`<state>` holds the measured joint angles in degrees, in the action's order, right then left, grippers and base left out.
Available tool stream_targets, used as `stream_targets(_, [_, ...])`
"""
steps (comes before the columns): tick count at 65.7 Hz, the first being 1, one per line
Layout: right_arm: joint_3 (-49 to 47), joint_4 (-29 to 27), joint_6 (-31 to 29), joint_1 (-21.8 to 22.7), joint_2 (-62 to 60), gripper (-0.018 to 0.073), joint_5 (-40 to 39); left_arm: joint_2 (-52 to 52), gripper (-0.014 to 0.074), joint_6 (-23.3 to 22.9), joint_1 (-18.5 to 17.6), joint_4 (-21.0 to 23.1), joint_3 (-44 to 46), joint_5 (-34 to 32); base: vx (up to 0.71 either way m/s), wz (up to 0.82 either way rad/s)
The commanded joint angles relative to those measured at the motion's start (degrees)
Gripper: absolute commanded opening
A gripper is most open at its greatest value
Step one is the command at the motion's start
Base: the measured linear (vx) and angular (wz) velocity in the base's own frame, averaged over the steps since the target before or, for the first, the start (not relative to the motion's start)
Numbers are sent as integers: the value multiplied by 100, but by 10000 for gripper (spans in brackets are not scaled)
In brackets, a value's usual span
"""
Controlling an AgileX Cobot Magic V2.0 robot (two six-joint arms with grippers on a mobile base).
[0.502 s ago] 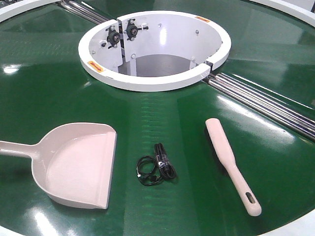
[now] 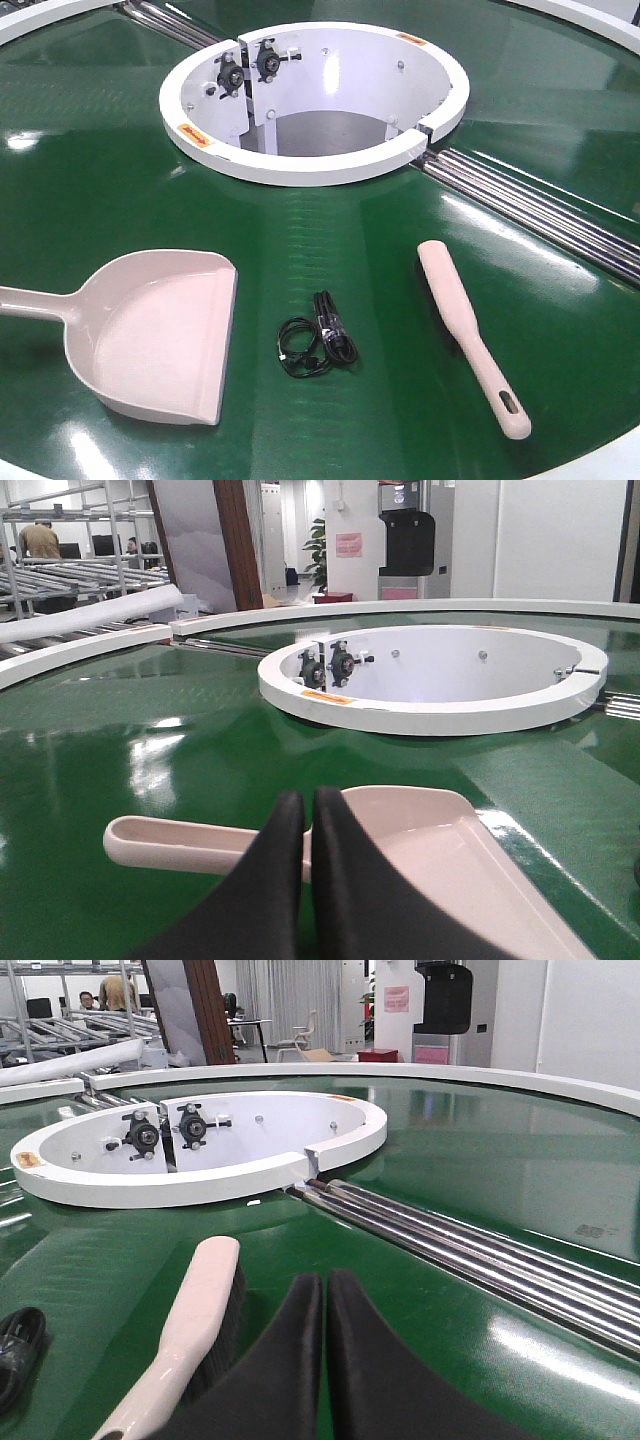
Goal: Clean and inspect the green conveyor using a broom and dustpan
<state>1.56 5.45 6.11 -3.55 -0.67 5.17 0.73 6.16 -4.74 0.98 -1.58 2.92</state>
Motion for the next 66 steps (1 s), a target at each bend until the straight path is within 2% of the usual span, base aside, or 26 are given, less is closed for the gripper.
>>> stream_targets(1, [23, 15, -32, -7, -60, -8, -396, 79, -6, -45, 15, 32, -50, -405, 0, 0])
stream_targets(32, [23, 15, -32, -7, -60, -8, -401, 79, -6, -45, 15, 32, -49, -428, 0, 0])
stream_targets(42, [23, 15, -32, -7, -60, -8, -401, 79, -6, -58, 15, 44, -7, -944, 0, 0])
stream_targets(49, [23, 15, -32, -7, -60, -8, -401, 72, -6, -368, 15, 205, 327, -1177, 0, 0])
stream_targets(58, [23, 15, -32, -7, -60, -8, -401, -178, -6, -330, 15, 184, 1224, -736, 0, 0])
stream_targets(66, [23, 15, -32, -7, -60, -8, -396, -908, -6, -337, 15, 184, 2079, 354, 0, 0])
